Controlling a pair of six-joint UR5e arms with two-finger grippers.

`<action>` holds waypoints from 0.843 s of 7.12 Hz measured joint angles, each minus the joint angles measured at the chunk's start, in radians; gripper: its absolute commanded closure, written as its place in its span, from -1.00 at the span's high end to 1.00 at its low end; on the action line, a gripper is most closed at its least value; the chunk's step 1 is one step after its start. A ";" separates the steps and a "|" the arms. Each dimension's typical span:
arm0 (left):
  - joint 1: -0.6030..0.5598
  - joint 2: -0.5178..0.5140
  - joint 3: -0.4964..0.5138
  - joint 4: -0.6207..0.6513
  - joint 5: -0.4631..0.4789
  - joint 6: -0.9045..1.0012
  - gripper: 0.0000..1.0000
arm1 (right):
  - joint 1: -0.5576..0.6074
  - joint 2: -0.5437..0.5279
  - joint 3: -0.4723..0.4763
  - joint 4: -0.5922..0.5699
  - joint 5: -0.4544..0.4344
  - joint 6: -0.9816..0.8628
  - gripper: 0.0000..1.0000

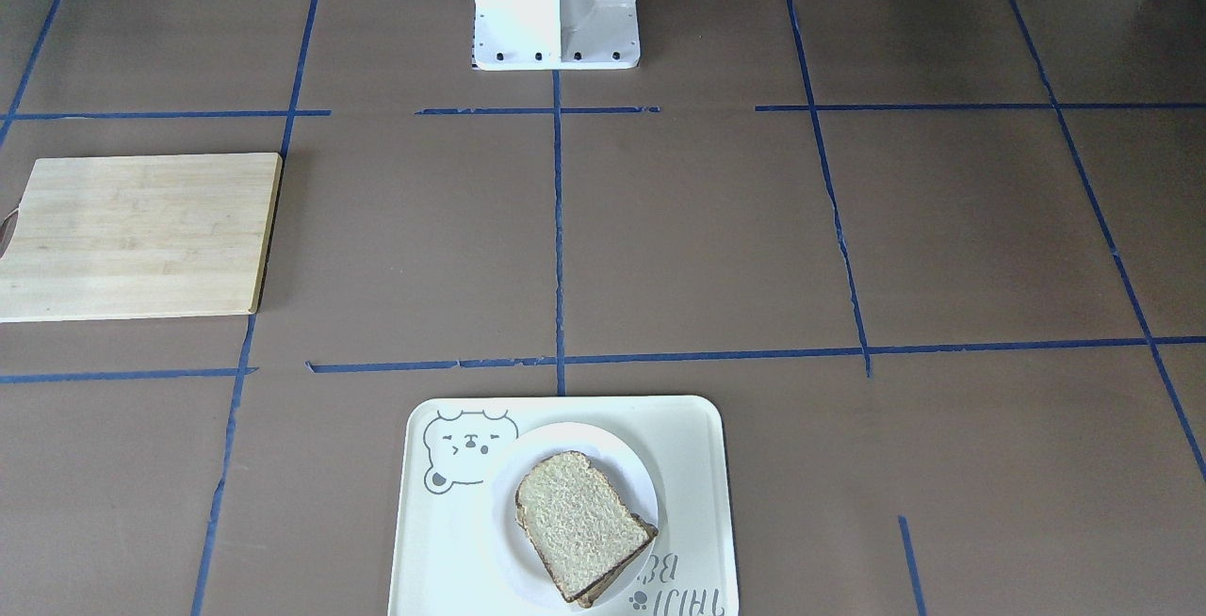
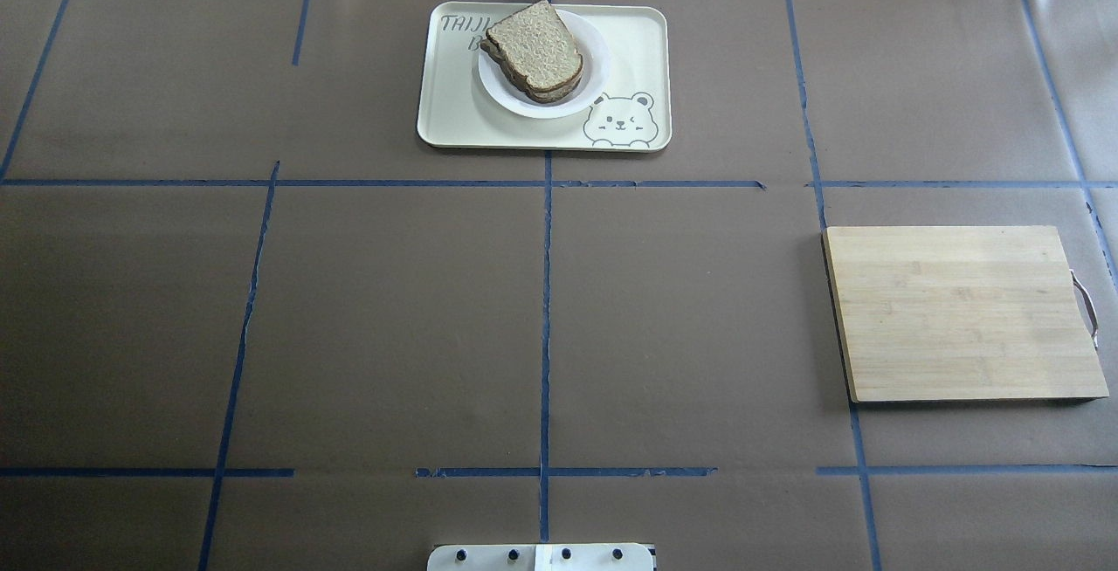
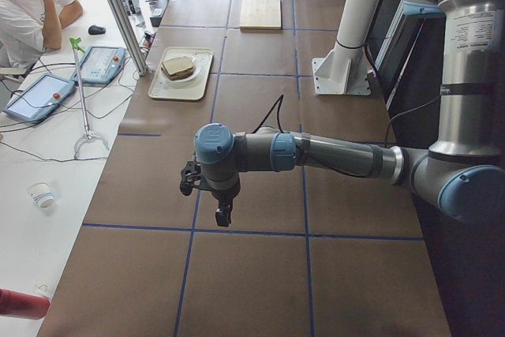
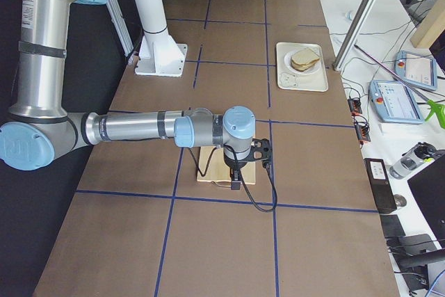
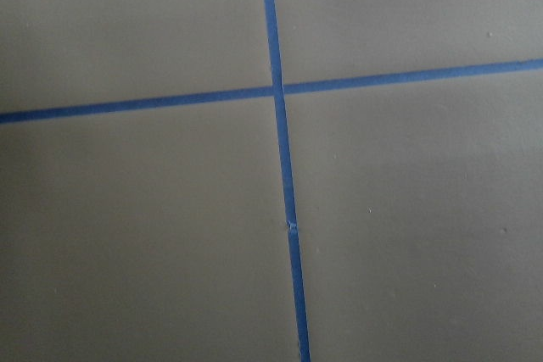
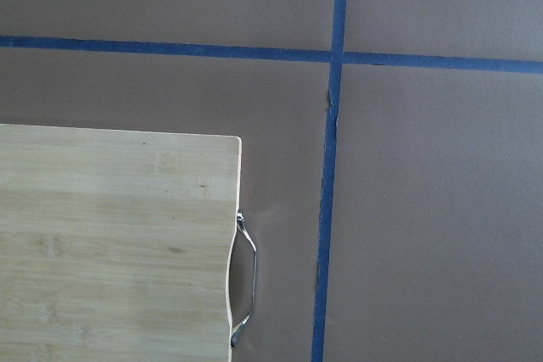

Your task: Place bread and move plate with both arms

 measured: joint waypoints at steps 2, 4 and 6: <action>0.002 0.021 0.008 -0.001 0.001 -0.004 1.00 | -0.002 0.032 -0.044 0.002 -0.006 0.000 0.99; 0.003 0.021 0.019 -0.001 0.001 -0.005 1.00 | -0.002 0.044 -0.048 0.000 -0.013 -0.001 0.99; 0.005 0.011 0.017 -0.002 0.001 -0.008 1.00 | -0.002 0.059 -0.054 0.001 -0.044 -0.002 0.99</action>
